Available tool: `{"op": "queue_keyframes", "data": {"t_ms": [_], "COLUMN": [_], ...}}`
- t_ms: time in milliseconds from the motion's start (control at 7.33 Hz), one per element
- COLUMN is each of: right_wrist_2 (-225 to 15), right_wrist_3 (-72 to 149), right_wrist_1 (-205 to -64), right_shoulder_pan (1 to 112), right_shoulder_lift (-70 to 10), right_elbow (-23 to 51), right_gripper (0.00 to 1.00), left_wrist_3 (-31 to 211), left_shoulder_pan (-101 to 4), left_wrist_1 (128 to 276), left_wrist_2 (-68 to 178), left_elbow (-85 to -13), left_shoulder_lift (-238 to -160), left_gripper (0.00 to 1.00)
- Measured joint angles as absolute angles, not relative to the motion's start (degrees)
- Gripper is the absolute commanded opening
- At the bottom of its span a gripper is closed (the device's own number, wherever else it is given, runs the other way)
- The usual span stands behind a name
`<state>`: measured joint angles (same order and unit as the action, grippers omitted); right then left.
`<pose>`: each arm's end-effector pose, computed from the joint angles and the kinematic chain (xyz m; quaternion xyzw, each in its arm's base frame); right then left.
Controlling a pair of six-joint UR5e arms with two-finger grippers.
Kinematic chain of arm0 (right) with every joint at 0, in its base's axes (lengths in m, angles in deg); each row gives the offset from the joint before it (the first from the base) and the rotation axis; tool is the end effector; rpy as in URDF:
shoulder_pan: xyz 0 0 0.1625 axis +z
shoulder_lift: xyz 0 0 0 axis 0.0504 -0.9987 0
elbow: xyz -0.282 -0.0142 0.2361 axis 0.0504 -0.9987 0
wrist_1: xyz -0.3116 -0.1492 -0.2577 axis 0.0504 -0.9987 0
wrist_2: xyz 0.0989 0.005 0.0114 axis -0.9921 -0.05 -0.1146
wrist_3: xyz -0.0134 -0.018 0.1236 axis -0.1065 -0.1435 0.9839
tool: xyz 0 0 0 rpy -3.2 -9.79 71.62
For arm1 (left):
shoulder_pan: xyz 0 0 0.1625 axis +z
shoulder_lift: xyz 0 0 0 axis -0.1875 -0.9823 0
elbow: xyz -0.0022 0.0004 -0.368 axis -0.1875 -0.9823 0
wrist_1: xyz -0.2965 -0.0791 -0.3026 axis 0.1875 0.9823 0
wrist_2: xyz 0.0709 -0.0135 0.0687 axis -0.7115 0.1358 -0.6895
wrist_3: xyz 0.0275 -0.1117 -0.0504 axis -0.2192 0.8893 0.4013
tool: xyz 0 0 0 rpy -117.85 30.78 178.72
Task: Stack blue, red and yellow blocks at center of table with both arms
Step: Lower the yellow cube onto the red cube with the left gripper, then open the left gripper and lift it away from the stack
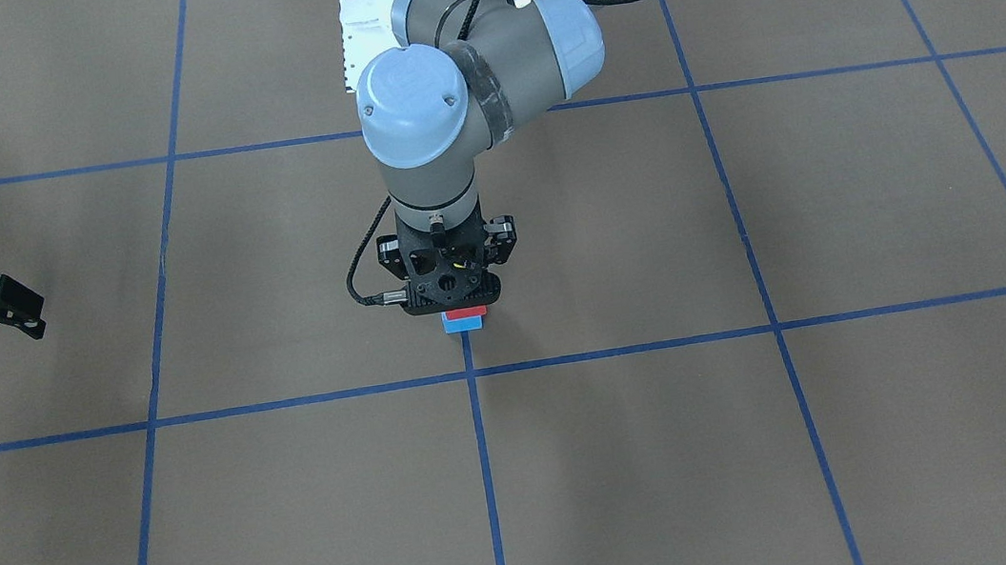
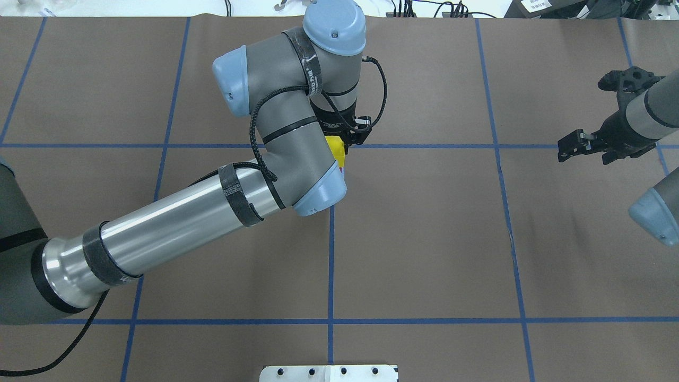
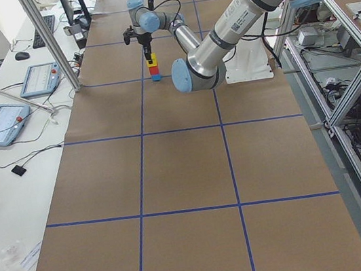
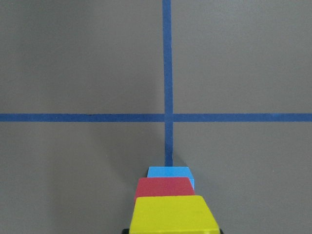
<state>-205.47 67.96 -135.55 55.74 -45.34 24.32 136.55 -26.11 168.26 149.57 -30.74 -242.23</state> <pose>-0.2364 -0.5109 0.4441 0.0202 -0.3716 0.0437 0.9271 0.5625 -0.5206 0.0689 -0.0085 0.3793 0.0052 0.9252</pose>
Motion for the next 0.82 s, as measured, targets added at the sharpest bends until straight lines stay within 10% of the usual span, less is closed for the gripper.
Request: {"op": "queue_keyframes", "data": {"t_ms": [819], "right_wrist_2": [-205.5], "right_wrist_3": [67.9], "right_wrist_1": [-135.6], "right_shoulder_pan": [55.7], "right_shoulder_lift": [-45.3], "right_elbow": [24.3], "right_gripper": [1.00], "left_wrist_3": [136.6], "left_shoulder_pan": [-27.0], "left_wrist_1": [166.9], "left_wrist_2": [149.7], "left_elbow": [-34.8], "left_shoulder_lift": [-241.3], "left_gripper": [1.00]}}
